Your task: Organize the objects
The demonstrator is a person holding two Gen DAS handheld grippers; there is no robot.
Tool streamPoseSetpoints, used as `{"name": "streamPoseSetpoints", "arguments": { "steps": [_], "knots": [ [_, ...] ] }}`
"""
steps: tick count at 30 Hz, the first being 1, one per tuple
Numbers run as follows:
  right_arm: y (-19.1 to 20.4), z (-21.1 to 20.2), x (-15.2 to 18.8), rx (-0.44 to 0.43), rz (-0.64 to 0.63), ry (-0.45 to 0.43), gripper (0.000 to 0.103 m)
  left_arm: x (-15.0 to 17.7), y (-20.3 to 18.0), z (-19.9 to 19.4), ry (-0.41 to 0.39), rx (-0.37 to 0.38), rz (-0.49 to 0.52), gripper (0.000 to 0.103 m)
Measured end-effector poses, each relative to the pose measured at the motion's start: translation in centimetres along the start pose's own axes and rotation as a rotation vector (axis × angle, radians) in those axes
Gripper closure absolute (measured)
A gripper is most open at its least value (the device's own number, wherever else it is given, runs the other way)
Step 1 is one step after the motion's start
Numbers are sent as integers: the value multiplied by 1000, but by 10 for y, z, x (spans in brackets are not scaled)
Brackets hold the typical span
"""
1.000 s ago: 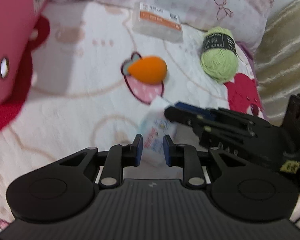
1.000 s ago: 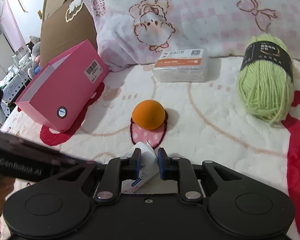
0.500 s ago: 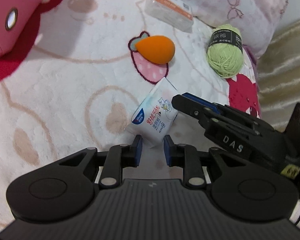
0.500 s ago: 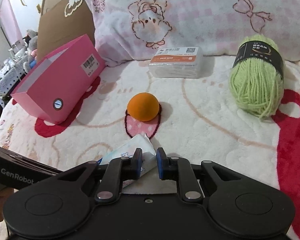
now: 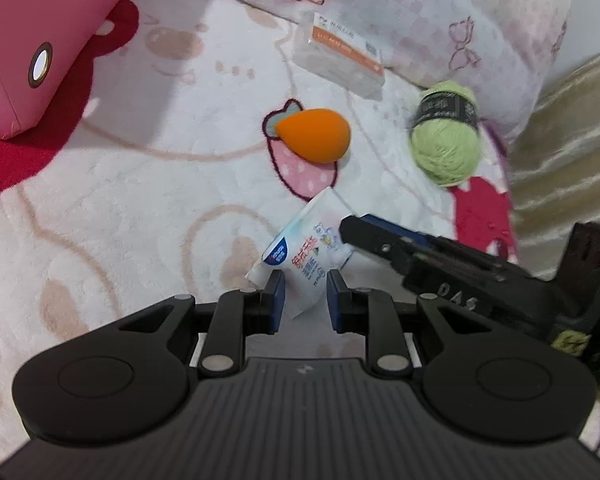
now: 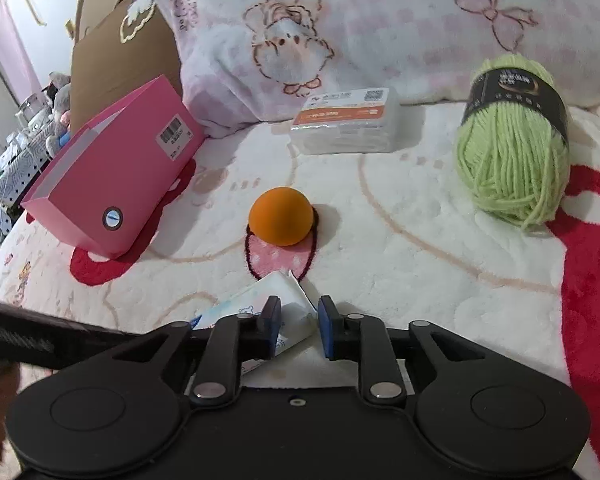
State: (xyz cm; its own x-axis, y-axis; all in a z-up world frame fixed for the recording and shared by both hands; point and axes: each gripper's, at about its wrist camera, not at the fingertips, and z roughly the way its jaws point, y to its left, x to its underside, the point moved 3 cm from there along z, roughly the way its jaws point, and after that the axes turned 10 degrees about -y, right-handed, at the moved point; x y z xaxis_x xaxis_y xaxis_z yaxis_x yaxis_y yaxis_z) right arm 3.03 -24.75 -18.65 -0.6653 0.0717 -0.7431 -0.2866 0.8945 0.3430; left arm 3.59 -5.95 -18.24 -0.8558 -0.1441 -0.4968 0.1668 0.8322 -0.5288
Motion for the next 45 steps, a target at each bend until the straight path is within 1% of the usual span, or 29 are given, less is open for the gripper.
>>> {"name": "streamPoseSetpoints", "arguments": {
  "steps": [2,3,7,11,13,15,18,19,22,26,28,29,32,35,39,41,45],
  "knots": [
    [2,1,-1,5,-18,-4,77,3,-1,-1,-23,-11,18,82],
    [3,2,-1,2,-26,-6,77,3,0,-2,-27,-7,9,82],
    [5,5,-2,-46,-26,6,74,-2,11,-1,-23,0,-63,82],
    [7,-3,-1,-79,-27,31,74,-7,22,-2,-31,6,-126,82],
    [13,-8,2,-92,-55,49,74,-9,23,-2,-30,-6,-126,81],
    [20,-13,4,-101,-92,62,74,-10,22,-2,-23,-19,-98,80],
    [25,-14,8,-104,-123,89,67,-12,19,-2,-10,-24,-64,79],
    [27,-13,9,-105,-130,98,63,-12,19,-1,-3,-26,-53,79],
    [32,-10,12,-91,-154,106,55,-9,13,2,9,-60,8,78],
    [41,-10,18,-46,-221,91,51,-6,7,3,-13,-84,55,77],
    [47,-10,21,-26,-285,76,43,-8,8,4,-14,-79,57,75],
    [48,-9,21,-19,-290,68,41,-10,10,5,-15,-74,48,74],
    [50,-7,22,-23,-275,75,37,-14,13,10,-17,-67,40,70],
    [56,-5,25,-16,-308,77,32,-16,14,12,-10,-65,22,70],
    [63,-3,25,22,-330,72,29,-19,12,14,7,-63,15,70],
    [67,0,26,37,-355,84,25,-20,13,15,22,-59,8,70],
    [68,5,27,49,-346,100,19,-21,13,16,41,-49,18,70]
  ]
}}
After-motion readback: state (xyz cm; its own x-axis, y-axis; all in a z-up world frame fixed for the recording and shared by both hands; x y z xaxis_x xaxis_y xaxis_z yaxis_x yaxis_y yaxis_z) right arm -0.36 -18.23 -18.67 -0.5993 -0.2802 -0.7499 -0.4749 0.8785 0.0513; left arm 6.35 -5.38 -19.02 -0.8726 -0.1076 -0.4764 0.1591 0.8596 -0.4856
